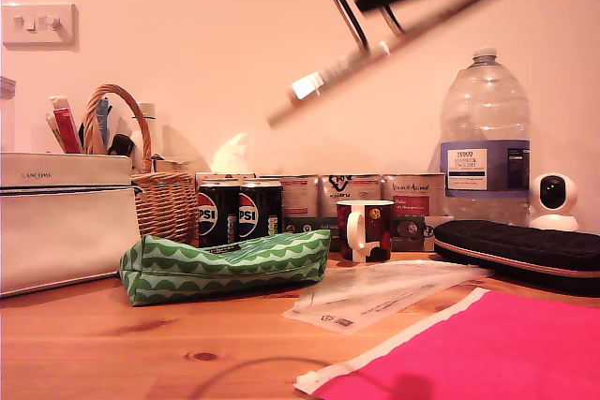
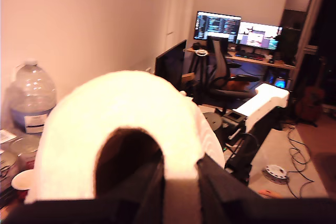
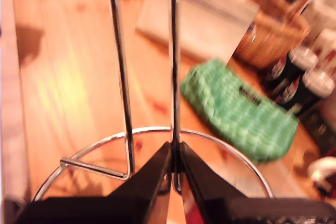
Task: Insert the paper towel roll into the metallic stand.
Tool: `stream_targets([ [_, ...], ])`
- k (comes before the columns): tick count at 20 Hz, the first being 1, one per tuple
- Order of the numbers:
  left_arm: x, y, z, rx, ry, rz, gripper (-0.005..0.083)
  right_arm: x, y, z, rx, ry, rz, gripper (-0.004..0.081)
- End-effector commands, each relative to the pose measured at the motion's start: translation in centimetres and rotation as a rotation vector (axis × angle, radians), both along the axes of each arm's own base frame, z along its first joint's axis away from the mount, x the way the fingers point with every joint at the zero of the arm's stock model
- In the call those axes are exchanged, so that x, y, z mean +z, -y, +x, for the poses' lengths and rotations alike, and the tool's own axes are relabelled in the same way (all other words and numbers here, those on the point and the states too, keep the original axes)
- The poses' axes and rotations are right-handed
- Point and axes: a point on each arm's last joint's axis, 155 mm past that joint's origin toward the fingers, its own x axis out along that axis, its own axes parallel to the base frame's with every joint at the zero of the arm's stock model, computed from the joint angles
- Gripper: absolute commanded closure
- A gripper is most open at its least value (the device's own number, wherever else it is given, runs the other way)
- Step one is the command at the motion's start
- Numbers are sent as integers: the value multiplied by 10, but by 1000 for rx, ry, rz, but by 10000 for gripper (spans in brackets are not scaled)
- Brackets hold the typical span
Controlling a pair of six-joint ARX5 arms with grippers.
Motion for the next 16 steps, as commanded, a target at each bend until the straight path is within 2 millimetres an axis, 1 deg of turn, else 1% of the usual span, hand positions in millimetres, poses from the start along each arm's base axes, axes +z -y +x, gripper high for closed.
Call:
stream_targets([
  [1, -1, 8, -4, -2, 0, 9, 797, 17, -7, -2, 15, 25, 51, 781],
  [6, -9, 15, -6, 9, 17, 39, 797, 16, -7, -4, 22, 23, 49, 781],
  [11, -10, 16, -6, 8, 27, 46, 797, 11, -6, -5, 20, 13, 29, 781],
  [16, -10, 16, -6, 6, 47, 52, 797, 12, -4, -2, 4, 21, 31, 781],
])
